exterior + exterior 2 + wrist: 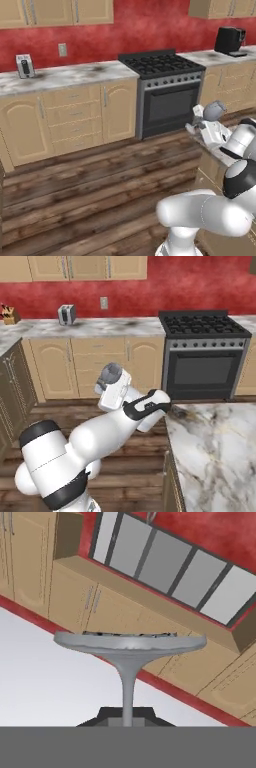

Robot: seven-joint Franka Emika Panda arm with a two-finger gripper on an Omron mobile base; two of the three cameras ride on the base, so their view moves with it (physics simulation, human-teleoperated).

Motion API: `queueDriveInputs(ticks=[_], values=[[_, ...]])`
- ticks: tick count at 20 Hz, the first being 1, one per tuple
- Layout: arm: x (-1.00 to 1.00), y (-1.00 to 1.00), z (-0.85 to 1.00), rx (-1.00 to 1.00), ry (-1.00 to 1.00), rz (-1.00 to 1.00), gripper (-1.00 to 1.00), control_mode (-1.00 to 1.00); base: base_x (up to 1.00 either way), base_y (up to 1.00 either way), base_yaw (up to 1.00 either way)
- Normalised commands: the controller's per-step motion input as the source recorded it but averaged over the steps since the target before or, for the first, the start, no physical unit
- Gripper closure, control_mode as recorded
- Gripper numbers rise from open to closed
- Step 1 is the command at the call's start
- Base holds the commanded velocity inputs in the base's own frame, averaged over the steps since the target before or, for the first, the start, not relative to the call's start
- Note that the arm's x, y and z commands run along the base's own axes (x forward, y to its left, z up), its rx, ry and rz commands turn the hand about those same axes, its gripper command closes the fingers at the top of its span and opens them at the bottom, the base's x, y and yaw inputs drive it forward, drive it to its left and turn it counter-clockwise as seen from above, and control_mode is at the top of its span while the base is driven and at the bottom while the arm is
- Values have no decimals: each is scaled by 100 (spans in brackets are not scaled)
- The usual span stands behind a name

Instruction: Retrieve the wine glasses from the counter and place one next to each plate.

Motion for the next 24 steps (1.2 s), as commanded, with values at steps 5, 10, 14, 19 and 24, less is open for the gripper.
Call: queueDriveInputs(ticks=[5, 10, 14, 19, 24], values=[[0, 0, 0, 0, 0, 0, 100, 100, -100, -11, 2], [0, 0, 0, 0, 0, 0, 100, 100, -100, 11, 0], [0, 0, 0, 0, 0, 0, 100, 100, -100, -9, 0], [0, 0, 0, 0, 0, 0, 100, 100, -100, 8, 0], [0, 0, 0, 0, 0, 0, 100, 100, -100, 10, 0]])
